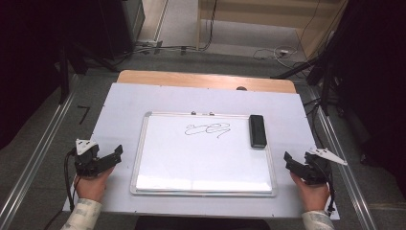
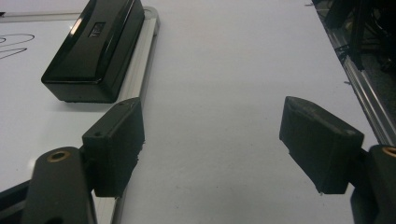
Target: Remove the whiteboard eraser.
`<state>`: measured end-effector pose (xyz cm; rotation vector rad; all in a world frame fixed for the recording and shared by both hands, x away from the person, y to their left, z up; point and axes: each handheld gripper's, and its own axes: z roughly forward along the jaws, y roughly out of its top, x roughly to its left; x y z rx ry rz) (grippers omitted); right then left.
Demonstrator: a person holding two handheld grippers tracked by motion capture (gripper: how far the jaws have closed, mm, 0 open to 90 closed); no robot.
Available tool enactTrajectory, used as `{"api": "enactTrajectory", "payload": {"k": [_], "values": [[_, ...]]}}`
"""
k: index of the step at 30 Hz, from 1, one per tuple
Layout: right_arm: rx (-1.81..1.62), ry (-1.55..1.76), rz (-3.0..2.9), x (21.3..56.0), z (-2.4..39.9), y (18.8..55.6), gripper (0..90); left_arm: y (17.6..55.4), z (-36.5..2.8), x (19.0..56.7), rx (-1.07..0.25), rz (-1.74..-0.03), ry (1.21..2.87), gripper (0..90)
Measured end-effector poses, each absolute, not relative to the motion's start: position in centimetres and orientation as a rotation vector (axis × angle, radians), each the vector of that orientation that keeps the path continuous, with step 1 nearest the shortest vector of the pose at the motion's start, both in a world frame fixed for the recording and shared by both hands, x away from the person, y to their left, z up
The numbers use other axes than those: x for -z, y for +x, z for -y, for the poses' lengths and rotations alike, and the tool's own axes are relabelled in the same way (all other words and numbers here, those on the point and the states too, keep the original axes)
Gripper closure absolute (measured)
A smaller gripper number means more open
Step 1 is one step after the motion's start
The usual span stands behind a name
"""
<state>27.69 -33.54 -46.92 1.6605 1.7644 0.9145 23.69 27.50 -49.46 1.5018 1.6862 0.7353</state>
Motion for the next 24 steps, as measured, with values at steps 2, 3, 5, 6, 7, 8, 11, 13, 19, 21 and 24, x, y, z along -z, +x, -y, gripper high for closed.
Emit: {"api": "enactTrajectory", "payload": {"k": [2, 3, 5, 6, 7, 8, 11, 13, 19, 21, 24], "values": [[-0.914, 1.664, -1.767, 46.8, 33.3, 27.9, 19.9, 23.7, -27.5, 49.5, -0.735, -1.687, 1.503, 15.6], [-0.915, 1.666, -1.769, 46.8, 33.2, 28.0, 19.9, 23.7, -27.5, 49.5, -0.735, -1.687, 1.503, 15.6], [-0.925, 1.667, -1.772, 46.7, 33.0, 28.1, 19.7, 23.6, -27.5, 49.5, -0.737, -1.685, 1.505, 15.6], [-0.929, 1.667, -1.776, 46.6, 32.8, 28.2, 19.5, 23.6, -27.5, 49.5, -0.736, -1.686, 1.505, 15.6], [-0.931, 1.666, -1.784, 46.6, 32.7, 28.4, 18.9, 23.6, -27.5, 49.5, -0.735, -1.687, 1.505, 15.6], [-0.931, 1.664, -1.793, 46.6, 32.6, 28.6, 18.3, 23.6, -27.5, 49.5, -0.735, -1.687, 1.505, 15.6], [-0.925, 1.653, -1.805, 46.6, 32.3, 28.9, 17.9, 23.7, -27.5, 49.5, -0.736, -1.689, 1.504, 15.6], [-0.926, 1.645, -1.818, 46.5, 31.7, 29.3, 16.7, 23.7, -27.5, 49.6, -0.735, -1.688, 1.508, 15.6], [-0.942, 1.62, -1.835, 46.3, 30.8, 30.1, 15.7, 23.7, -27.4, 49.6, -0.736, -1.692, 1.507, 15.6], [-0.951, 1.615, -1.836, 46.1, 30.4, 30.4, 15.7, 23.7, -27.4, 49.6, -0.735, -1.695, 1.51, 15.6], [-0.963, 1.603, -1.843, 45.9, 29.8, 30.8, 15.7, 23.7, -27.4, 49.6, -0.736, -1.695, 1.51, 15.6]]}}
